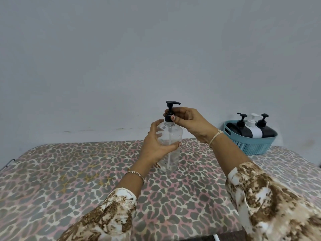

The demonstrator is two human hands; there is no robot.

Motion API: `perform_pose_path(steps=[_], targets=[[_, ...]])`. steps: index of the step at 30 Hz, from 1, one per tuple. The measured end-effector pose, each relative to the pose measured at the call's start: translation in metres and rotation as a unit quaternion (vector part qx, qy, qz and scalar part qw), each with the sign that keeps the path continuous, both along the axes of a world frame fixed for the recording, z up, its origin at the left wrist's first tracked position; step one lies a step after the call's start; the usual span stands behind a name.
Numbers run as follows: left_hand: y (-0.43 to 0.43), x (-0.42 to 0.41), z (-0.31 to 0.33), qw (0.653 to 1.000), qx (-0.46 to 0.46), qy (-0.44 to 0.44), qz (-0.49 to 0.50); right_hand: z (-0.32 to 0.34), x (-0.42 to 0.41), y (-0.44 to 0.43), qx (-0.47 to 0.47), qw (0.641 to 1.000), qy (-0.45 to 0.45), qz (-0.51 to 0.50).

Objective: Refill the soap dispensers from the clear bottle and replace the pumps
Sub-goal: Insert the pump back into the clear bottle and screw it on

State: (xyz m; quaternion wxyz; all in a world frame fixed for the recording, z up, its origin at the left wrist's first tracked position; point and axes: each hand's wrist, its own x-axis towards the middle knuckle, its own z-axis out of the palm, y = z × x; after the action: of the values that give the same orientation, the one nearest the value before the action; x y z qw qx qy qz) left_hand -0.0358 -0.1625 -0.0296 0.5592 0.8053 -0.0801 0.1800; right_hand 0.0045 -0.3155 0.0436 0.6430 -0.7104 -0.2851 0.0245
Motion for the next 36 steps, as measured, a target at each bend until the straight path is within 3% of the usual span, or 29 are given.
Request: perform_pose_path(steps=[7, 14, 22, 27, 33, 36], targets=[[0.000, 0.002, -0.002, 1.000, -0.001, 0.002, -0.001, -0.005, -0.004, 0.016, -0.041, 0.976, -0.096, -0.189], [-0.001, 0.002, -0.001, 1.000, 0.005, 0.001, 0.003, -0.012, -0.014, 0.020, 0.018, 0.995, -0.012, -0.102], [-0.001, 0.002, 0.001, 1.000, 0.003, 0.002, 0.005, -0.016, -0.010, 0.018, 0.064, 0.963, -0.071, -0.253], [-0.001, 0.003, 0.000, 1.000, 0.005, 0.002, 0.010, -0.018, -0.015, 0.025, 0.049, 0.987, -0.022, -0.154], [-0.001, 0.002, 0.000, 1.000, 0.003, 0.000, 0.005, -0.021, -0.017, 0.029, 0.110, 0.951, -0.053, -0.283], [-0.001, 0.002, 0.001, 1.000, 0.008, 0.001, 0.006, -0.020, -0.016, 0.028, 0.089, 0.952, -0.063, -0.285]])
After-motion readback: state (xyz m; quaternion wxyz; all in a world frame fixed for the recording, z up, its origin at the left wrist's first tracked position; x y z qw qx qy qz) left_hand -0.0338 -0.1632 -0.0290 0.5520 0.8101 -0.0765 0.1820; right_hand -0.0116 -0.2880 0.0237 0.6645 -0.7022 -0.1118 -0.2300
